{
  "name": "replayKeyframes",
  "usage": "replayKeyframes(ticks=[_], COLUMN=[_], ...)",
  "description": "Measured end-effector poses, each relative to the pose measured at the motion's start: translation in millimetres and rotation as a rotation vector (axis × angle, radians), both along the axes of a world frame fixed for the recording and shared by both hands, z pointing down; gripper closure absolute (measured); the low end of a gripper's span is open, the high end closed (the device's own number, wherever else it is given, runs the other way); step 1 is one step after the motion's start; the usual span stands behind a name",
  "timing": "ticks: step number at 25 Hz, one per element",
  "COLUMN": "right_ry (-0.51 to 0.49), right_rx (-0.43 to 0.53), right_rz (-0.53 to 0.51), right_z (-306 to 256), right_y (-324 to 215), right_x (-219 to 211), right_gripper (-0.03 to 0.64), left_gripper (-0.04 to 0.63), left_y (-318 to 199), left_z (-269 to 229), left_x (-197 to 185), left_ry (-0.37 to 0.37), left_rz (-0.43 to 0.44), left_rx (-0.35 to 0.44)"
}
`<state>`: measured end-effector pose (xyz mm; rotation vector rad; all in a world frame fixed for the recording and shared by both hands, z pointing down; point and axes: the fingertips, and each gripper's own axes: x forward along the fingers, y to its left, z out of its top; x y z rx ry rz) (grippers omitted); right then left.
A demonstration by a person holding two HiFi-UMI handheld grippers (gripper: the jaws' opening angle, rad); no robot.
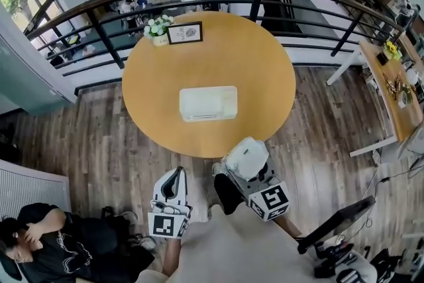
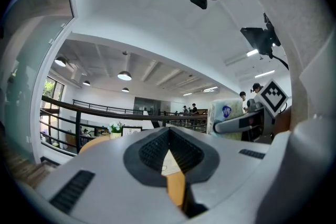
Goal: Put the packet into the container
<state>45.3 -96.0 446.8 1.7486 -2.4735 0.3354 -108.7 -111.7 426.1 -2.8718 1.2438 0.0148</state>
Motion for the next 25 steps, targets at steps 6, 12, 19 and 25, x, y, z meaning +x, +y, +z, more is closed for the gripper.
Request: replayKeyframes(ticks=[6, 12, 19, 25], right_ry=[-0.018, -0.042, -0.033, -0.027], right_rx=[0.021, -0.006, -0.063, -0.133], right_rz=[-0.018, -0.023, -0.056, -0.073], right_z=[-12.1, -12.7, 0.7, 21.4], right_y=[-65.5, -112.7, -142.7, -150.7], right_x=[20.0, 33.5, 36.7, 33.2], right_gripper=[0.318, 0.318, 0.318, 0.318], left_gripper=[0.59, 0.591, 0.59, 0.591], left_y=[-65.7, -110.3, -135.3, -141.9], left_z=[-13.9, -21.8, -9.2, 10.2], left_x=[16.0, 23.7, 24.9, 20.5], left_ry=[-0.008, -0.035, -0.043, -0.038], left_rz=[-0.031, -0.065, -0.1, -0.119], left_rx=[0.004, -0.013, -0.063, -0.127])
